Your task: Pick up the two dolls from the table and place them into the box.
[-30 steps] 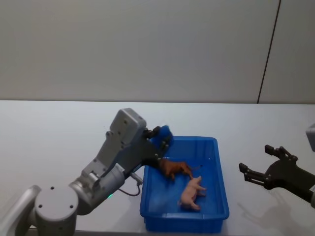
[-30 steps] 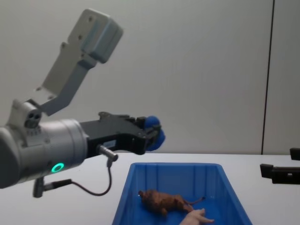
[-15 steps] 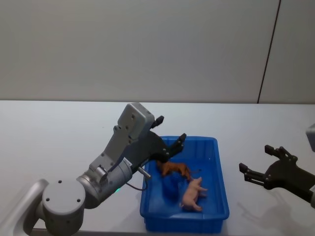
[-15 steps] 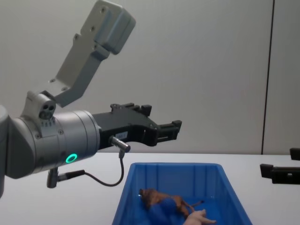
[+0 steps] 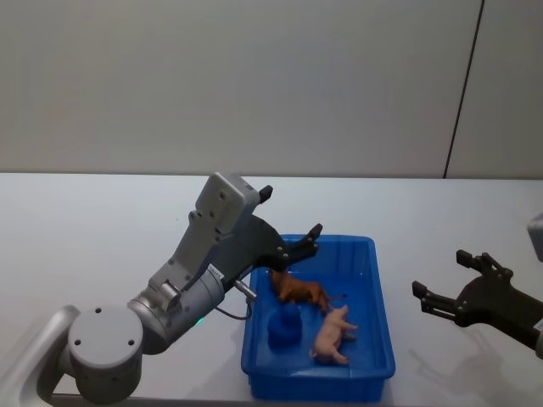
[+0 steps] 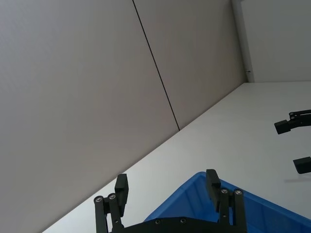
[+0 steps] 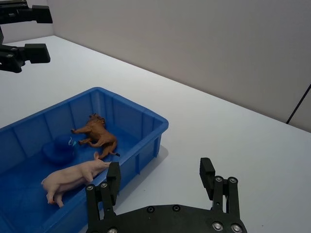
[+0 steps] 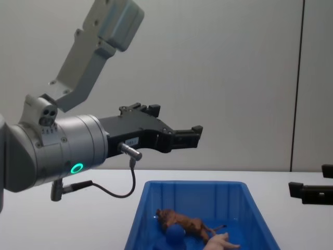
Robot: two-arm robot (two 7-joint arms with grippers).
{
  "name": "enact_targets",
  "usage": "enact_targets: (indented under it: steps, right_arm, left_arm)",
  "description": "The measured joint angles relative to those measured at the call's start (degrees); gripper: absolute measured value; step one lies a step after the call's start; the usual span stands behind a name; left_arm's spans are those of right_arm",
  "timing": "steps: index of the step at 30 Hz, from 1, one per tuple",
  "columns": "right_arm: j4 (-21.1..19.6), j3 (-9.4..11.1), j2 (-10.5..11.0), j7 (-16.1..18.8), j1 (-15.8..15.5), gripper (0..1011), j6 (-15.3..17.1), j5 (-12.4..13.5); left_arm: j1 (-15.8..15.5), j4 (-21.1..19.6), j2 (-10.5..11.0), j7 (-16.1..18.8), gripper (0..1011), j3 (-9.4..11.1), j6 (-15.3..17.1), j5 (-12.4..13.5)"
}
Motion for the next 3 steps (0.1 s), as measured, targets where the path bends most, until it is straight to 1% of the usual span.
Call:
enact_targets:
  steps: [3]
  right_arm:
    - [0.00,0.00,0.00,0.00,0.00,1001,0.00,0.00]
  left_arm:
    - [-0.02,0.00,0.02,0.08,1001,-0.06,-0.17,-0.06]
